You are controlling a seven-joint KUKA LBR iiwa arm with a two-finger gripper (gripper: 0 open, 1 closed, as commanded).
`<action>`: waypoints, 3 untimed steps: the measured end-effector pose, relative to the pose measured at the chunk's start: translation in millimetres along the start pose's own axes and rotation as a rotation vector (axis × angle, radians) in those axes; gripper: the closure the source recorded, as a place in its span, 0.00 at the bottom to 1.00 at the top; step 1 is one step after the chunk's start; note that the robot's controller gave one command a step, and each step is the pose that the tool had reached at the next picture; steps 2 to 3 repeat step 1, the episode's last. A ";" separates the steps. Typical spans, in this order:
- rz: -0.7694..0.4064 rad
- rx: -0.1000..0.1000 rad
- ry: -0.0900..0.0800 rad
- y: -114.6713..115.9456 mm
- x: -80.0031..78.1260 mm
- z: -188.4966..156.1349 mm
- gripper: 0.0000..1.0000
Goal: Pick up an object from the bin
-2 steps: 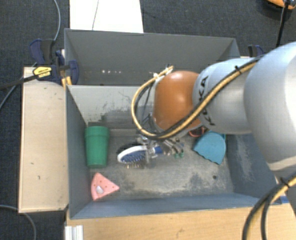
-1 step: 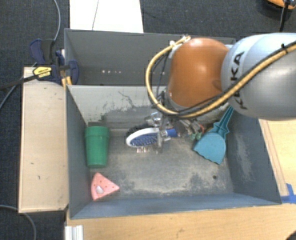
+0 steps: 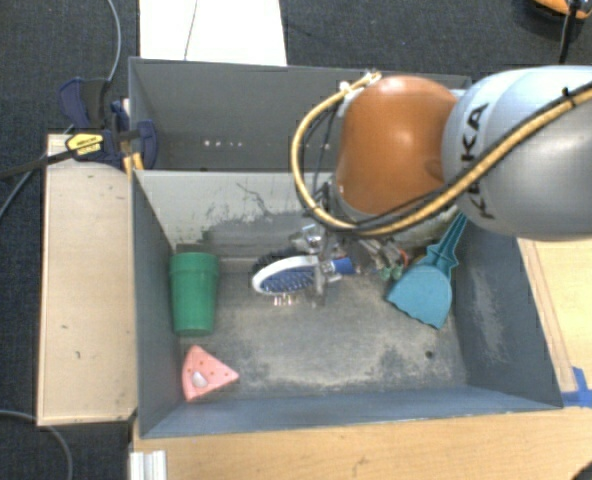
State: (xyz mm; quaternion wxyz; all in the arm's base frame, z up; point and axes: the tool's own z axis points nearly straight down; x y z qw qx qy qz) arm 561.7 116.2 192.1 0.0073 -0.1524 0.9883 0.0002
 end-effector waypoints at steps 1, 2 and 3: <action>-0.031 0.000 -0.002 -2.5 10.9 -81.9 1.00; -0.031 0.000 -0.002 -2.5 10.9 -81.9 1.00; -0.031 0.000 -0.002 -2.5 10.9 -81.9 1.00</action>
Offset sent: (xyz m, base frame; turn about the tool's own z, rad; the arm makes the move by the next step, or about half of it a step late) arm 0.0000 0.0000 0.0000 0.0000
